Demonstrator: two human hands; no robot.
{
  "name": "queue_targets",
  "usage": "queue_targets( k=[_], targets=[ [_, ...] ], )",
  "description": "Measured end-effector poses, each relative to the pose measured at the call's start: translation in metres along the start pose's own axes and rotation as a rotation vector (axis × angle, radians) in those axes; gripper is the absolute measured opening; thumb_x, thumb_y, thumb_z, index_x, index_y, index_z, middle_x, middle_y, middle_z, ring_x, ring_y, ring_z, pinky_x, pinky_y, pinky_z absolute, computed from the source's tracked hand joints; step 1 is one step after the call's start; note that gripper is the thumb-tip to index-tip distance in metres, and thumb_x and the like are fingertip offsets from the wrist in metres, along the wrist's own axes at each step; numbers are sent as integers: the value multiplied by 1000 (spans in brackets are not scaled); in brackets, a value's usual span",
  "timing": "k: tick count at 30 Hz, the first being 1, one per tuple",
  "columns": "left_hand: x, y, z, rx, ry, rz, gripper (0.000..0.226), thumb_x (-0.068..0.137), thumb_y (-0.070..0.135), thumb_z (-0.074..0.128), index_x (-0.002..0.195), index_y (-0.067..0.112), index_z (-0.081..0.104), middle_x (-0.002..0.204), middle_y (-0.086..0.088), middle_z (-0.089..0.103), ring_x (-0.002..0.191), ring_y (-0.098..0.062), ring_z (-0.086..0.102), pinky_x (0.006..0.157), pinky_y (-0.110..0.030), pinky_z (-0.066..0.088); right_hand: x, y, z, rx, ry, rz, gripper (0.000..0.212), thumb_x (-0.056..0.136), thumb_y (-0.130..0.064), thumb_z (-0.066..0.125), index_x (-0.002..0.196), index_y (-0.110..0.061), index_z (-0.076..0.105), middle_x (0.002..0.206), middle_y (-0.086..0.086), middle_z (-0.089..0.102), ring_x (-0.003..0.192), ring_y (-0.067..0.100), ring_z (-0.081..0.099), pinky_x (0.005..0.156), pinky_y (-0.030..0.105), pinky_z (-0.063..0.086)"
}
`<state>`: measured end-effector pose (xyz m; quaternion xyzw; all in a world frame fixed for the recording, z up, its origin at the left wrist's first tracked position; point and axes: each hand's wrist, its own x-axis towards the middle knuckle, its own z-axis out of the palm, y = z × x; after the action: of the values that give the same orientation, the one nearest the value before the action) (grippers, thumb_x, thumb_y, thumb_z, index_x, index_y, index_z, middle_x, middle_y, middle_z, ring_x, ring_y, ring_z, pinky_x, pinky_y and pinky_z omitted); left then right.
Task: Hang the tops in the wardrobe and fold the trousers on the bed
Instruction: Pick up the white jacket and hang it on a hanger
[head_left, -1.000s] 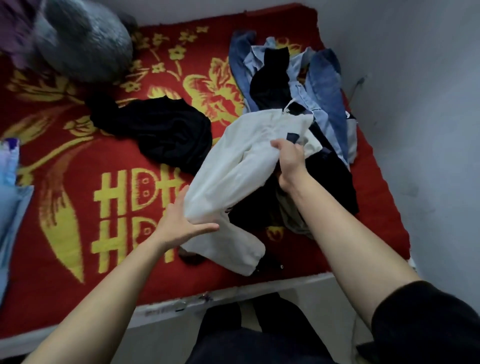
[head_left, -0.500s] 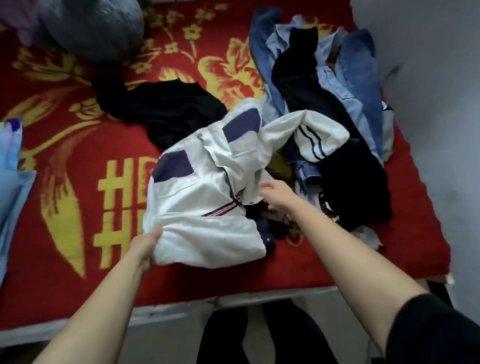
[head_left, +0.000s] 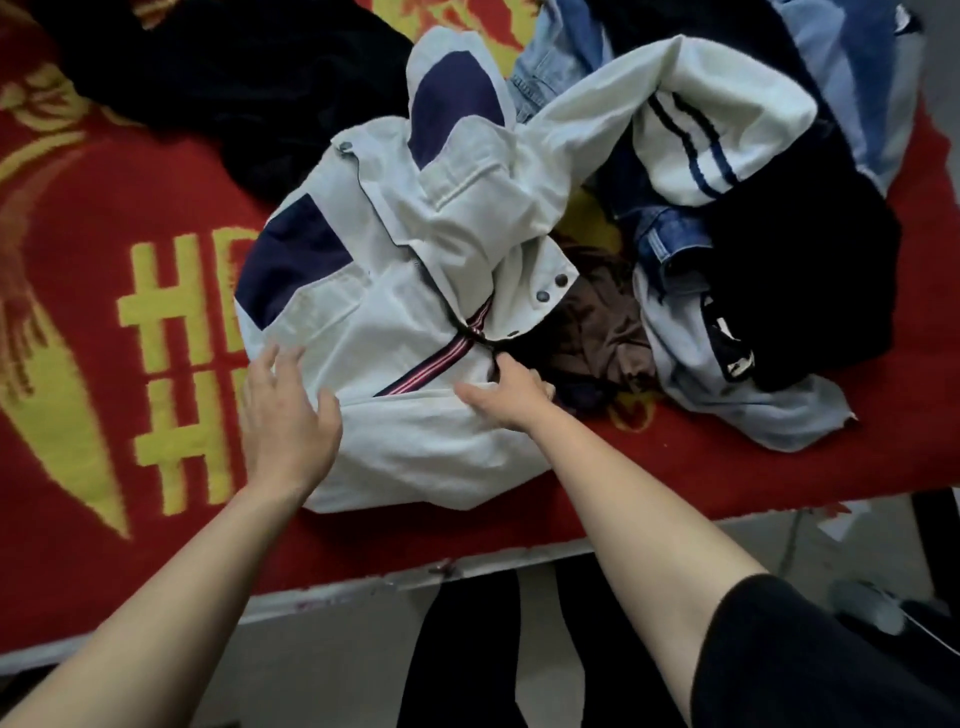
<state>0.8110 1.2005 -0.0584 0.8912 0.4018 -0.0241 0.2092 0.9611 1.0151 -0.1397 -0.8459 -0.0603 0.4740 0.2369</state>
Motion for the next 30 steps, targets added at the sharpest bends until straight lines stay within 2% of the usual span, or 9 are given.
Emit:
queue_targets(
  k=[7, 10, 13, 15, 18, 22, 26, 28, 30],
  targets=[
    [70, 147, 32, -73, 17, 689, 27, 91, 32, 64, 105, 8, 67, 103, -12, 64, 96, -32, 60, 72, -39, 48, -32, 13, 14, -420, 161, -275, 42, 84, -58, 57, 102, -20, 56, 111, 12, 58, 110, 35, 47, 98, 47, 29],
    [71, 205, 77, 66, -203, 775, 61, 83, 59, 64, 124, 14, 58, 121, -7, 60, 114, -28, 53, 88, -38, 44, -54, 17, 14, -574, 253, -532, 40, 81, -49, 63, 103, -15, 64, 109, 14, 59, 105, 36, 52, 96, 42, 36],
    [51, 219, 116, 546, -420, 841, 103, 72, 64, 72, 152, 23, 23, 151, -9, 34, 135, -31, 35, 105, -45, 36, -71, 23, 13, -465, 66, -659, 18, 87, -34, 58, 84, -17, 54, 102, 12, 65, 99, 35, 59, 76, 31, 38],
    [44, 209, 124, 687, -447, 765, 94, 81, 34, 72, 154, 23, 14, 143, -13, 42, 127, -34, 44, 94, -43, 40, -76, 30, 8, -356, -46, -591, 20, 88, -34, 59, 92, -16, 54, 98, 11, 67, 92, 37, 63, 67, 32, 39],
    [64, 187, 108, 467, -292, 627, 52, 84, 4, 56, 133, 12, 41, 117, -16, 59, 106, -39, 58, 76, -43, 45, -77, 50, -3, -277, -123, -389, 49, 83, -53, 63, 116, -20, 46, 105, 11, 66, 98, 39, 62, 67, 37, 41],
    [96, 169, 61, 45, -164, 354, 43, 76, 0, 55, 118, 10, 55, 112, -17, 60, 105, -36, 56, 82, -38, 45, -74, 74, -26, 61, -152, -71, 78, 72, -73, 68, 130, -27, 44, 124, 3, 61, 117, 27, 58, 84, 37, 49],
    [98, 176, 1, -311, -183, 139, 34, 74, 2, 61, 104, 16, 67, 70, 5, 56, 56, -5, 52, 50, -9, 38, -81, 55, -52, 396, -231, 189, 120, 72, -93, 39, 159, -21, 0, 160, 12, 28, 144, 33, 33, 104, 38, 36],
    [90, 189, -38, -525, -193, 125, 26, 72, 1, 64, 90, 19, 70, 66, 7, 50, 49, 0, 43, 49, -12, 37, -86, 41, -66, 386, -317, 242, 107, 75, -90, 41, 147, -11, 39, 129, 12, 62, 112, 28, 63, 85, 36, 48],
    [81, 203, -80, -701, -177, 117, 25, 73, 0, 66, 77, 24, 69, 65, 8, 51, 50, 0, 42, 48, -13, 37, -96, 29, -77, 294, -477, 242, 70, 82, -79, 51, 96, -11, 61, 65, 2, 55, 48, 15, 53, 51, 24, 39]
  ],
)
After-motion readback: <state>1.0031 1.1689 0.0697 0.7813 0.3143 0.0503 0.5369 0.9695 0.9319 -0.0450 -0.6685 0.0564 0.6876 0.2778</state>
